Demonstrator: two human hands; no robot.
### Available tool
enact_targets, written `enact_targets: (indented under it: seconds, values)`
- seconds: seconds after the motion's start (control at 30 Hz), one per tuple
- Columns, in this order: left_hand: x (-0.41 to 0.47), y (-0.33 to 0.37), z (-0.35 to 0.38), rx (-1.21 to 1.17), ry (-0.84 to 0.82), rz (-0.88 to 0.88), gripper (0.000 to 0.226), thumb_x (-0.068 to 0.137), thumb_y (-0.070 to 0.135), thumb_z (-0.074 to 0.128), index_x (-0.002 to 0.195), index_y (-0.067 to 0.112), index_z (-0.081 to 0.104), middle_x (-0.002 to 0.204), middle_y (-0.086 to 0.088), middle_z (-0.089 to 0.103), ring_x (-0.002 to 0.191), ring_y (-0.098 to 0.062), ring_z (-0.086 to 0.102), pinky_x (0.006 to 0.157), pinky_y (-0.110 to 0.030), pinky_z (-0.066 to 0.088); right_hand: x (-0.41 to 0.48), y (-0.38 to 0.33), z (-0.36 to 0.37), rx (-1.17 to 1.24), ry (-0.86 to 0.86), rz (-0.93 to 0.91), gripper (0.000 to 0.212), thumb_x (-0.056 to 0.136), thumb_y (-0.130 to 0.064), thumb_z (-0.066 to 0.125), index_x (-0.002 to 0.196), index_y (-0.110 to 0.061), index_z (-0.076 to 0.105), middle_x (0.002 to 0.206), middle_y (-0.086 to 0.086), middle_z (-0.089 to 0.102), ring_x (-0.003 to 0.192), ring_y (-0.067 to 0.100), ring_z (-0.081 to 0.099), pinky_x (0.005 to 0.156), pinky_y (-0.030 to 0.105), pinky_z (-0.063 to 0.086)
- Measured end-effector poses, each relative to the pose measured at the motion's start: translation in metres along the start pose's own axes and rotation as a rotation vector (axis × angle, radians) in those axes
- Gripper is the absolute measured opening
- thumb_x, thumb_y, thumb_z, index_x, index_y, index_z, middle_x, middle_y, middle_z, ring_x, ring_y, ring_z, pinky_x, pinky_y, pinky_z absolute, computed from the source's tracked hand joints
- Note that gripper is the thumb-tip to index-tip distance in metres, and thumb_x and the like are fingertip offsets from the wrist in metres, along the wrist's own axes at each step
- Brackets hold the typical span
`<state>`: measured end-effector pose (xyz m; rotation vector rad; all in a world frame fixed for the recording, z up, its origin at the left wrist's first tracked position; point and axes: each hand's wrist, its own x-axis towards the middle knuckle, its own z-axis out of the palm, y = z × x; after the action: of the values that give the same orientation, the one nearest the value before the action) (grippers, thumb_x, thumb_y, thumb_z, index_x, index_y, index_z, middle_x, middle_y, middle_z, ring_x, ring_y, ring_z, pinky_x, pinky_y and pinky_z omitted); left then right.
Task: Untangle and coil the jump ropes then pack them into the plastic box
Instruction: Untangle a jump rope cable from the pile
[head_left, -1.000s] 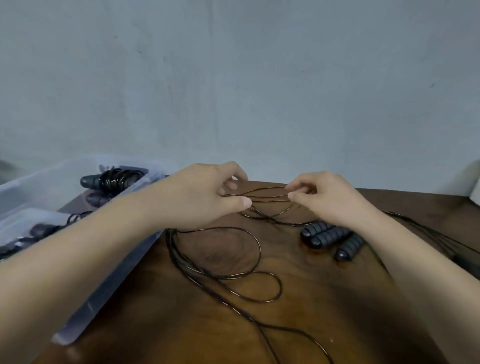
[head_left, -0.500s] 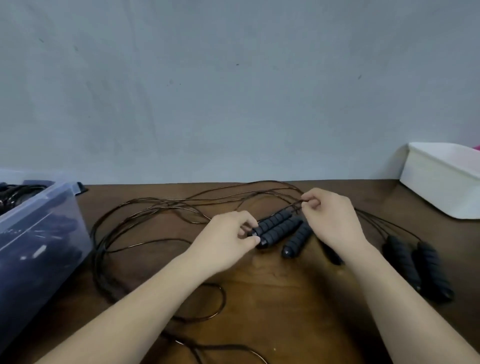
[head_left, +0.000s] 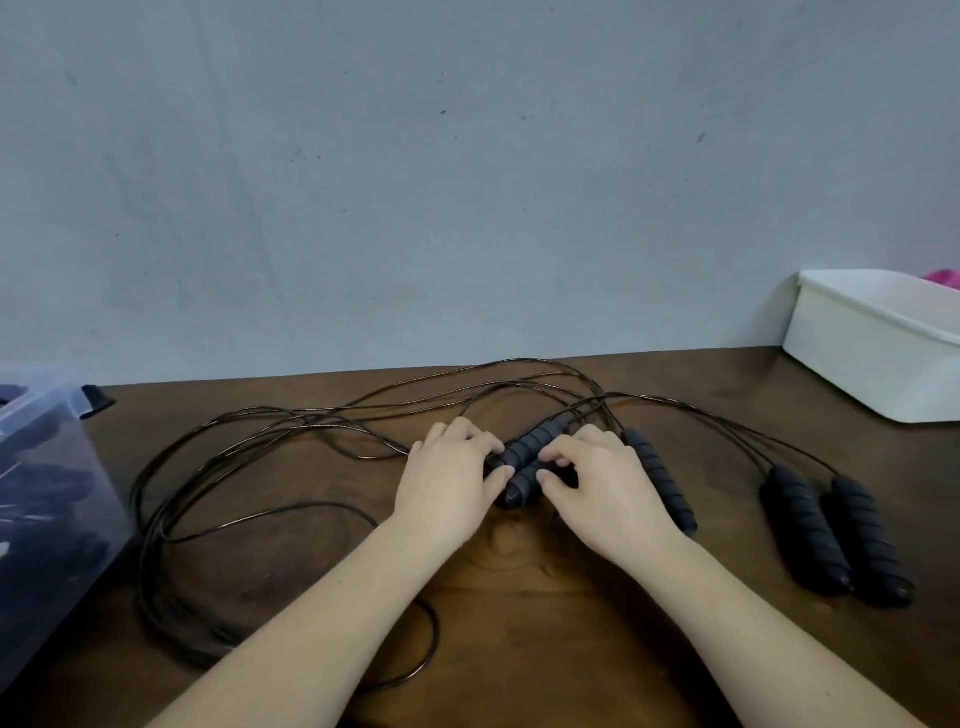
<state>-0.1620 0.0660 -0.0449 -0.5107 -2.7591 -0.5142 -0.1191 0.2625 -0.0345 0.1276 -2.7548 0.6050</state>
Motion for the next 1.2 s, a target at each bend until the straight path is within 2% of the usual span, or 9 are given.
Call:
enact_targets:
  seconds: [0.2,0.4,0.53,0.63,0.77,0.87,1.0,1.1,1.2]
  values:
    - [0.003,-0.005,-0.011,0.056,0.068,-0.004,0.028,0.099,0.046,0.062,0.115,0.026,0.073,0.122,0.013,0.049,0.115,-0.013,0.044,0.095,-0.034,0.045,-0.002,-0.004,-0.001,-0.041,-0.011,0.037,0.028,0.104,-0.053,0.057,0.126,-0.041,0.069,0.117,-0.016,0.057,0.117,0.009,0.052,0.110,0.038,0.037]
    - [-0.015,-0.004,-0.039,-0.222,0.296,-0.018,0.022,0.097,0.033,0.069,0.110,0.015,0.070,0.112,0.008,0.057,0.090,-0.011,0.060,0.079,-0.029,0.056,-0.002,-0.012,-0.011,-0.006,0.037,0.071,0.035,0.105,-0.060,0.049,0.107,-0.037,0.076,0.107,-0.016,0.062,0.112,0.009,0.052,0.109,0.042,0.036]
    - [-0.044,0.009,-0.059,-0.319,0.425,0.171,0.021,0.092,0.027,0.076,0.105,0.013,0.068,0.114,0.008,0.062,0.095,-0.006,0.060,0.079,-0.022,0.054,-0.012,-0.037,-0.025,0.571,-0.012,0.108,0.056,0.104,-0.067,0.046,0.084,-0.027,0.078,0.084,-0.008,0.077,0.084,0.005,0.070,0.087,0.037,0.055]
    - [-0.067,0.015,-0.068,-0.330,0.339,0.320,0.028,0.089,0.028,0.082,0.104,0.012,0.065,0.115,0.008,0.061,0.099,-0.007,0.061,0.083,-0.020,0.053,-0.021,-0.053,-0.030,0.787,-0.138,0.142,0.055,0.100,-0.068,0.052,0.086,-0.022,0.081,0.085,-0.006,0.078,0.083,0.004,0.071,0.080,0.027,0.050]
    - [-0.086,0.009,-0.071,-0.312,0.161,0.399,0.032,0.088,0.033,0.079,0.111,0.018,0.063,0.122,0.013,0.056,0.114,-0.006,0.057,0.097,-0.022,0.049,-0.028,-0.064,-0.021,0.925,-0.195,0.175,0.040,0.100,-0.056,0.065,0.096,-0.019,0.079,0.088,0.001,0.075,0.088,0.016,0.070,0.085,0.042,0.053]
    - [-0.090,0.006,-0.072,-0.358,0.160,0.406,0.038,0.087,0.006,0.068,0.120,0.021,0.054,0.128,0.011,0.050,0.126,-0.013,0.052,0.102,-0.035,0.047,-0.030,-0.065,-0.024,0.988,-0.300,0.132,0.026,0.107,-0.035,0.062,0.102,-0.011,0.071,0.079,0.008,0.071,0.070,0.025,0.064,0.072,0.042,0.053]
    - [-0.085,-0.003,-0.078,-0.329,0.190,0.368,0.076,0.079,-0.013,0.057,0.145,0.024,0.047,0.149,0.012,0.045,0.145,-0.016,0.042,0.116,-0.033,0.038,-0.034,-0.060,-0.035,0.703,-0.484,-0.042,0.017,0.102,-0.025,0.065,0.091,-0.013,0.063,0.072,0.002,0.065,0.063,0.017,0.056,0.065,0.035,0.047]
    - [-0.086,-0.011,-0.078,-0.318,0.047,0.302,0.079,0.085,0.000,0.062,0.150,0.041,0.041,0.135,0.027,0.054,0.137,-0.009,0.045,0.114,-0.026,0.036,-0.033,-0.052,-0.042,0.578,-0.561,-0.108,0.012,0.097,-0.021,0.069,0.088,-0.018,0.063,0.070,-0.005,0.059,0.064,0.010,0.053,0.067,0.032,0.044]
    - [-0.086,-0.015,-0.079,-0.370,-0.034,0.177,0.064,0.090,0.017,0.067,0.136,0.053,0.043,0.120,0.028,0.058,0.123,-0.004,0.050,0.099,-0.016,0.040,-0.029,-0.041,-0.053,0.708,-0.641,-0.133,0.008,0.096,-0.022,0.073,0.094,-0.015,0.069,0.073,0.003,0.054,0.065,0.015,0.048,0.064,0.029,0.041]
